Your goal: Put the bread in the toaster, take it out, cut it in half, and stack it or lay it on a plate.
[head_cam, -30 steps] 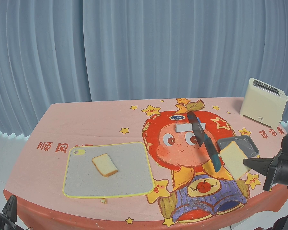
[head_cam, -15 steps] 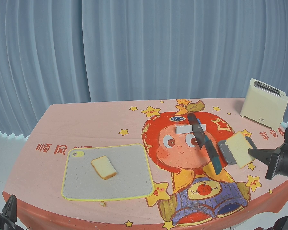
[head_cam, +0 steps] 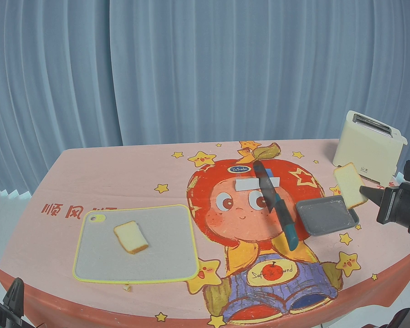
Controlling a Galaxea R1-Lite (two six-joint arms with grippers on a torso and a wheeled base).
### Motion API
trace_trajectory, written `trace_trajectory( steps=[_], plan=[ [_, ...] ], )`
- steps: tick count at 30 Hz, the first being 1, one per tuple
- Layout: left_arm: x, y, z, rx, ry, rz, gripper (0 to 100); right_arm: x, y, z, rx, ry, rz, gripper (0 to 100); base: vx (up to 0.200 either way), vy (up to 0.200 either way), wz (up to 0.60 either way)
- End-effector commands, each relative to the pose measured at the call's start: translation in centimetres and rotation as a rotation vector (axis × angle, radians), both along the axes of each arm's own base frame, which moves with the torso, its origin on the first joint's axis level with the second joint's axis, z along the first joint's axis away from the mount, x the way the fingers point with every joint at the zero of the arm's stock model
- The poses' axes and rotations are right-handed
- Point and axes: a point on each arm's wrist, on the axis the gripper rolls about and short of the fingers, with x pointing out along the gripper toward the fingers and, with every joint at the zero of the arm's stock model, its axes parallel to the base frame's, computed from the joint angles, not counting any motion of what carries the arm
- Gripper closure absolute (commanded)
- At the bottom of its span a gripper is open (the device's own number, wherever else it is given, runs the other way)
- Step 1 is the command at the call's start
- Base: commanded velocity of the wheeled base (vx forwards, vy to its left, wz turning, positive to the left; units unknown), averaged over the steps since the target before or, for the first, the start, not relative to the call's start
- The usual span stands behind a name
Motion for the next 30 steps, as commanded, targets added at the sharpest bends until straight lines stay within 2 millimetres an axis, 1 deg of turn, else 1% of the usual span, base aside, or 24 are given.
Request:
trace_trajectory(
  steps=[1,4,8,9,10,11,15,18,19,24,30],
  plan=[
    [0.0,0.0,-0.5,-0.003,0.001,0.0,100,1.3,-0.1,-1.1,-0.013,0.052,-0.022,100,0.0,0.0,0.0],
    [0.0,0.0,-0.5,-0.001,0.001,-0.002,100,1.8,-0.3,-1.4,-0.004,0.074,-0.011,100,0.0,0.0,0.0],
    [0.0,0.0,-0.5,-0.003,0.001,-0.002,100,3.0,-0.6,-2.2,0.007,0.114,-0.013,100,0.0,0.0,0.0],
    [0.0,0.0,-0.5,-0.003,0.001,-0.002,100,3.0,-0.6,-2.2,0.007,0.114,-0.013,100,0.0,0.0,0.0],
    [0.0,0.0,-0.5,-0.003,0.001,-0.002,100,3.5,-0.7,-2.6,0.0,0.132,-0.017,100,0.0,0.0,0.0],
    [0.0,0.0,-0.5,-0.003,0.001,-0.002,100,3.6,-0.7,-2.7,-0.004,0.133,-0.016,100,0.0,0.0,0.0],
    [0.0,0.0,-0.5,-0.003,0.001,0.0,100,4.6,-0.5,-4.0,-0.044,0.185,-0.008,100,0.0,0.0,0.0],
    [0.0,0.0,-0.5,-0.003,0.001,-0.002,100,4.8,-0.4,-4.2,-0.047,0.194,-0.008,100,0.0,0.0,0.0],
    [0.0,0.0,-0.5,-0.003,0.001,-0.002,100,5.5,-0.1,-4.8,-0.058,0.22,-0.003,100,0.0,0.0,0.0],
    [0.0,0.0,-0.5,-0.003,0.001,-0.002,100,5.6,0.1,-5.2,-0.07,0.238,0.007,100,0.0,0.0,0.0],
    [0.0,0.0,-0.5,-0.003,0.001,-0.002,100,6.5,0.5,-6.6,-0.095,0.297,0.015,100,0.0,0.0,0.0]
  ],
)
